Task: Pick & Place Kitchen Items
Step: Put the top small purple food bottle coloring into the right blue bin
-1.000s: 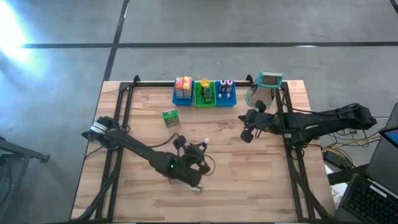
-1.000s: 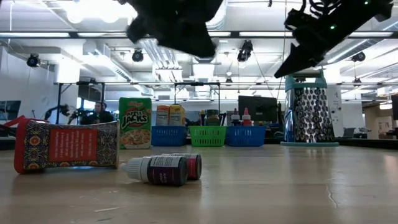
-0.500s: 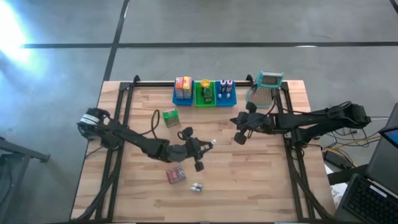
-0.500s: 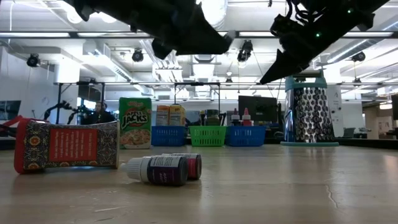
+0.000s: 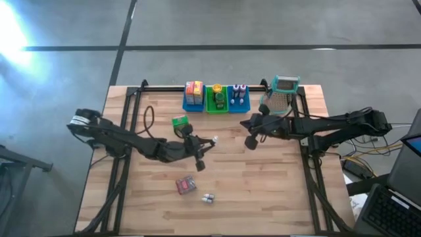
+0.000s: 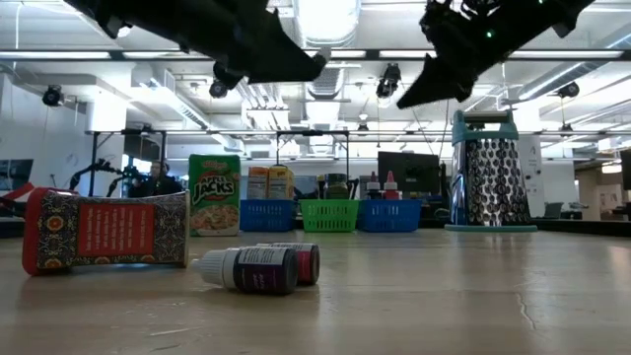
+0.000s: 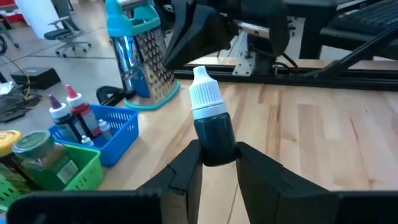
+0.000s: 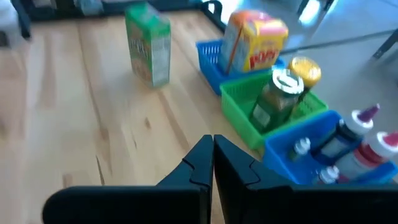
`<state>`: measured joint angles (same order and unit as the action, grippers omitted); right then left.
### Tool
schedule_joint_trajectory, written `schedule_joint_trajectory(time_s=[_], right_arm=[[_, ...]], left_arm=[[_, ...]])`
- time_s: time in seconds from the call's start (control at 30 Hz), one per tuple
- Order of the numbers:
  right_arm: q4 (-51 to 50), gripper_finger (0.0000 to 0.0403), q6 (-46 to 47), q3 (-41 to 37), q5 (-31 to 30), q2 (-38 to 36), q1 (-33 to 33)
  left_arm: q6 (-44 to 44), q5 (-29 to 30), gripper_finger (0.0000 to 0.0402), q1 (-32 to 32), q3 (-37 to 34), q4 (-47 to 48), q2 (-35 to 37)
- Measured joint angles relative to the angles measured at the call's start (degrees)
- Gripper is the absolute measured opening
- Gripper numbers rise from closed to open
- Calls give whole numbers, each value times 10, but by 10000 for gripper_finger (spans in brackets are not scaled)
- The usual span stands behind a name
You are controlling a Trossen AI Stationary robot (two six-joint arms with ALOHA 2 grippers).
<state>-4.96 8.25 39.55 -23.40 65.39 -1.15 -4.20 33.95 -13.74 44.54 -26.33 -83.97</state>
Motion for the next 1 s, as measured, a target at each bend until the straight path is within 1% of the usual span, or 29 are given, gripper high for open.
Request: schedule_joint_trajectory(time_s=[0.13, 0.17, 0.23, 0.33, 0.4, 0.63, 0.77, 0.93, 1.0], right_arm=[[64, 9, 9, 1, 2, 1, 0], [76, 9, 3, 1, 13, 3, 0], [92, 10, 1, 1, 54, 5, -1], [131, 24, 1, 1, 102, 5, 0], [152, 41, 1, 1, 125, 5, 0], [178, 113, -2, 20, 176, 25, 0], [179, 153, 6, 48, 229, 55, 0], [177, 193, 5, 86, 303, 90, 0], [177, 205, 3, 100, 315, 100, 1]], left_arm=[[39, 0, 94, 6, -10, -2, 30], [50, 0, 94, 8, -11, -2, 35], [69, 0, 94, 11, -17, 0, 44], [89, -1, 94, 13, -25, -1, 53], [91, -6, 94, 13, -29, 0, 54], [104, -69, 94, 13, -34, -2, 54], [117, -74, 94, 14, -34, -2, 54], [137, -71, 94, 19, -34, -7, 54], [138, -60, 94, 24, -34, -7, 54]])
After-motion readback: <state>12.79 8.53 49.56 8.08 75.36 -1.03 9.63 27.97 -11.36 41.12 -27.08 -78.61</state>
